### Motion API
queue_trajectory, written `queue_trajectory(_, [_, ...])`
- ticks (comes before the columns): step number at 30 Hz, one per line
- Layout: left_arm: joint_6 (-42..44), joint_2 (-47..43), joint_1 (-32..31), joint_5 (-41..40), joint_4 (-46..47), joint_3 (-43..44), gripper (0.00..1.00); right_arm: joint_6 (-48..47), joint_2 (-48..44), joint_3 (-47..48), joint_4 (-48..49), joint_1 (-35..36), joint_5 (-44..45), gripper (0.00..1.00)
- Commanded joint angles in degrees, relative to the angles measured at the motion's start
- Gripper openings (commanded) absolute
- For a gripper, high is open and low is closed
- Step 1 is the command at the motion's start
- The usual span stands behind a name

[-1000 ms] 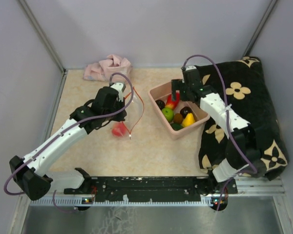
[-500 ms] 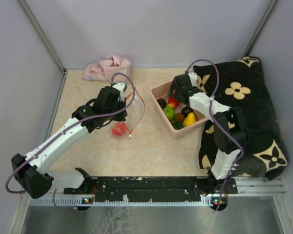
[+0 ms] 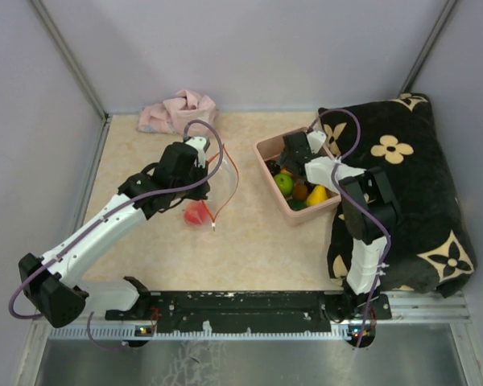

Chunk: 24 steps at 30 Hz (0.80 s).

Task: Place the food in the zip-top bag and seal the zipper
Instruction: Pick up the fake fruit from the bin.

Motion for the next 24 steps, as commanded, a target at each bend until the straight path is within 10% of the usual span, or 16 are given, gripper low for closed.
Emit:
queue_trajectory(1, [0.4, -1.0, 0.2, 0.5, 0.7, 1.5, 0.00, 4.6, -0.2, -1.0, 5.2, 0.9, 8.3, 0.74])
queue_trajectory(11, [-0.1, -0.6, 0.2, 0.4, 0.1, 1.3, 0.00, 5.4, 0.4, -1.0, 7.7, 1.3, 16.3, 0.67])
queue_trajectory(16, [-0.3, -0.2, 0.2, 0.0, -0.8, 1.9, 0.00, 4.1, -0.3, -2.3, 10.0, 1.3, 14.4, 0.38])
queue_trajectory(24, [-0.1, -0.3, 0.2, -1.5, -2.2, 3.2, 0.00, 0.3, -7.3, -7.7, 12.7, 1.7, 11.2, 0.28])
